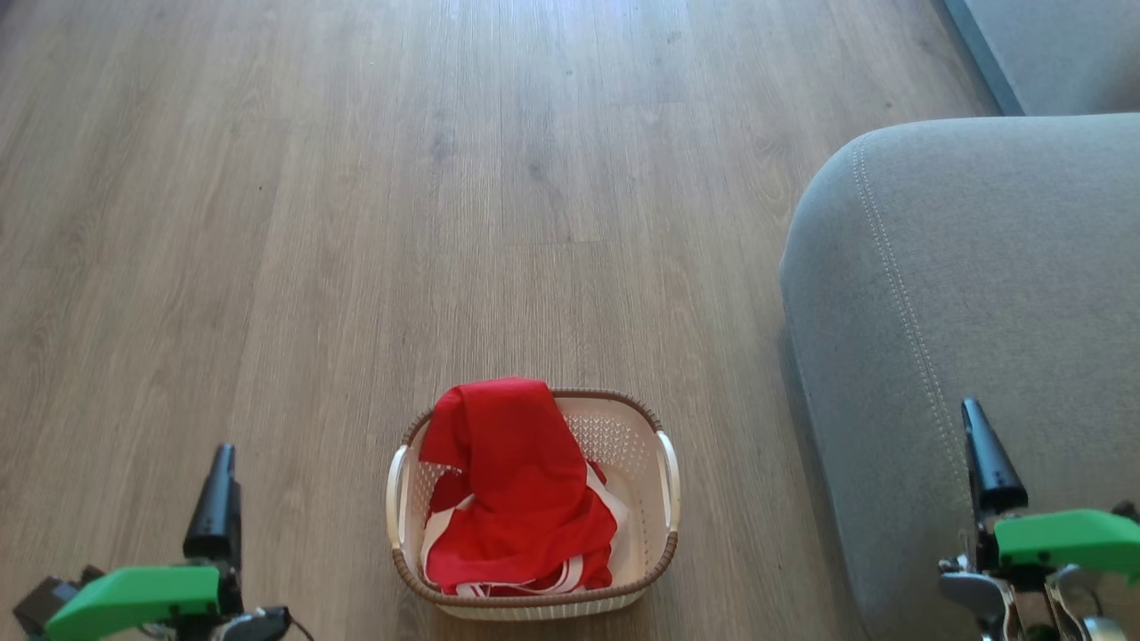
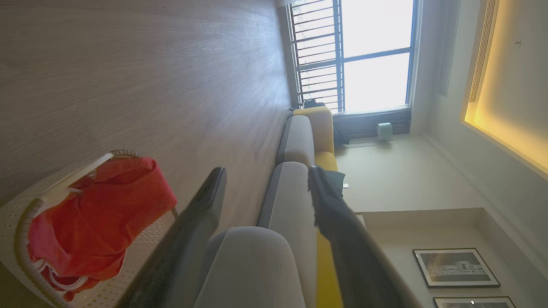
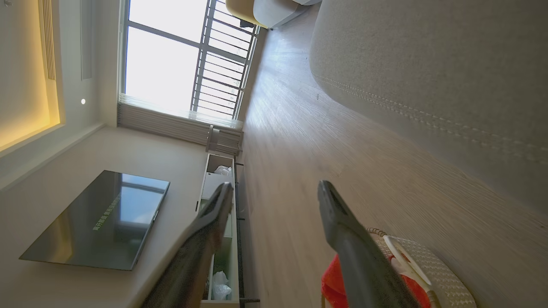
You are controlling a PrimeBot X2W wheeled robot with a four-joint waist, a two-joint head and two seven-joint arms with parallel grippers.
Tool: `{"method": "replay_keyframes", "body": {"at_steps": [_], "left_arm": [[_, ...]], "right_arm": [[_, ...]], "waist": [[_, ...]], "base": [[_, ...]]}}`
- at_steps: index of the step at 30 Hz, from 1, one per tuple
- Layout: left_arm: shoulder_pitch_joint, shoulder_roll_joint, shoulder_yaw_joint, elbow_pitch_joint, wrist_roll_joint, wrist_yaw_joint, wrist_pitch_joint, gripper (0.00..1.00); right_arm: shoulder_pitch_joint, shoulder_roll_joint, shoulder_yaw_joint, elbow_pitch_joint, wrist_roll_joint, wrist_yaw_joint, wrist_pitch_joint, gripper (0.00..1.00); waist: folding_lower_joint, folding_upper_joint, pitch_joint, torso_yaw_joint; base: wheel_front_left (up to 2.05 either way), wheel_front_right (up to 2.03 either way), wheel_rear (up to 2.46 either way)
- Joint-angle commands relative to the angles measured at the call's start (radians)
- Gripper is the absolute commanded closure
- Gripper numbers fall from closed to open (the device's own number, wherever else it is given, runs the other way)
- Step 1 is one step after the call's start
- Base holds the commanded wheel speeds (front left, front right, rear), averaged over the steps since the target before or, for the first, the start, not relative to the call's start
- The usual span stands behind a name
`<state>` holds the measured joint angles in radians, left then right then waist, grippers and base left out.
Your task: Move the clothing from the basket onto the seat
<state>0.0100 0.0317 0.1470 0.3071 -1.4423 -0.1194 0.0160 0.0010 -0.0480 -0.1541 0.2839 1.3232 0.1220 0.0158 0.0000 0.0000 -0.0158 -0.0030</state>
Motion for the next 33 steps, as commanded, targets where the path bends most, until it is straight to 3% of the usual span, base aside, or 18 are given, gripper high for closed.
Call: {"method": "replay_keyframes", "body": {"at_steps": [1, 11, 23, 33], "left_arm": [[-0.056, 0.008, 0.025, -0.042, 0.021, -0.003, -0.008, 0.00], [-0.064, 0.009, 0.055, -0.131, 0.165, 0.012, -0.038, 0.00], [-0.059, 0.010, -0.005, -0.280, 0.350, 0.131, -0.074, 0.00], [-0.054, 0.011, -0.064, -0.356, 0.529, 0.194, -0.104, 0.00]], "right_arm": [[-0.062, -0.003, 0.002, -0.050, -0.033, 0.002, -0.012, 0.00], [-0.079, -0.003, 0.016, -0.130, -0.212, 0.003, -0.041, 0.00], [-0.093, -0.003, 0.033, -0.219, -0.425, 0.004, -0.077, 0.00], [-0.100, -0.003, 0.070, -0.272, -0.604, 0.005, -0.106, 0.00]], "waist": [[0.0000, 0.0000, -0.001, 0.000], [0.0000, 0.0000, -0.003, 0.004], [0.0000, 0.0000, 0.003, 0.010], [0.0000, 0.0000, 0.005, 0.012]], "base": [[0.00, 0.00, 0.00], [0.00, 0.00, 0.00], [0.00, 0.00, 0.00], [0.00, 0.00, 0.00]]}}
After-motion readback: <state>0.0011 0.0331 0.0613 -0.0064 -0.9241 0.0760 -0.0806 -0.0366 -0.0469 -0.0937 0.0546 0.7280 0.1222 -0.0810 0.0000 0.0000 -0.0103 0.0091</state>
